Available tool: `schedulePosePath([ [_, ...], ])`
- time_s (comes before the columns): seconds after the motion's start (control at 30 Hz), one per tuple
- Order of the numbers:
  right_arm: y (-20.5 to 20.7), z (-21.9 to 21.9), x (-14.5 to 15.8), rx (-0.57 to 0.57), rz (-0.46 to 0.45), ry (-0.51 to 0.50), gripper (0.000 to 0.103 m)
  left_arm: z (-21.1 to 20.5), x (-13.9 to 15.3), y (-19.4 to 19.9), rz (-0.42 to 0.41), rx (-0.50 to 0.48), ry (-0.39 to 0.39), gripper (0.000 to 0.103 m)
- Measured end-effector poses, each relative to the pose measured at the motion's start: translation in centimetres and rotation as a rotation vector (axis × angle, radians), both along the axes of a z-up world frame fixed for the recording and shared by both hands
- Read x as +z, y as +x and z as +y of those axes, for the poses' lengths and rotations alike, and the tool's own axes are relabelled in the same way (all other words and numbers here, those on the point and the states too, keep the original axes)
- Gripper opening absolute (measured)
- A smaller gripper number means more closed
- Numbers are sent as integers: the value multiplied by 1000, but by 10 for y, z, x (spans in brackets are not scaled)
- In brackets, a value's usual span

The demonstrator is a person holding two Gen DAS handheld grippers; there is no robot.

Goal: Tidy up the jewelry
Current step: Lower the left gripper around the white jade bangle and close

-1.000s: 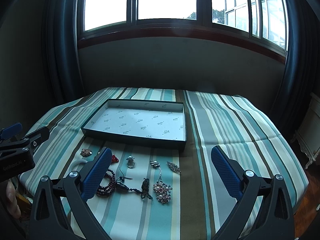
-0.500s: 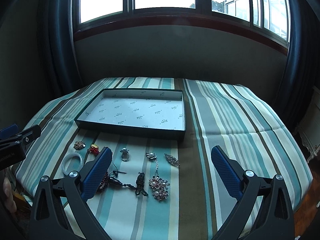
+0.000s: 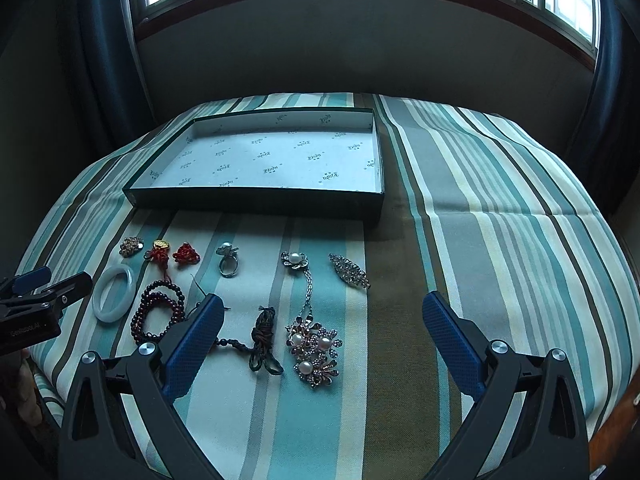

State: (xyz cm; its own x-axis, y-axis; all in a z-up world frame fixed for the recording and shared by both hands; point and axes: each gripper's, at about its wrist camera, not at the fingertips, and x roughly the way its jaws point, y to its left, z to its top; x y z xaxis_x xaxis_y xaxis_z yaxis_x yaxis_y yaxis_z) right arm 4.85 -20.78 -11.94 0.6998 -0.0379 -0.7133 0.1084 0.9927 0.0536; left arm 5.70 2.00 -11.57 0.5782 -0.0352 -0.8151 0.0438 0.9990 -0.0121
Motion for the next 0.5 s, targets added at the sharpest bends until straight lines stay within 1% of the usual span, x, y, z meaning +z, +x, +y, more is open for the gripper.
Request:
schedulePosePath([
  [0.2, 8, -2, -9, 5, 37, 10, 99, -2, -24, 21, 63, -12, 18, 101],
  [0.43, 17, -5, -18, 5, 69, 23, 99, -8, -44, 33, 121, -40, 28, 101],
  [0.5, 18, -6, -19, 6, 74, 25, 99, -6, -46, 34, 121, -34, 22, 101],
])
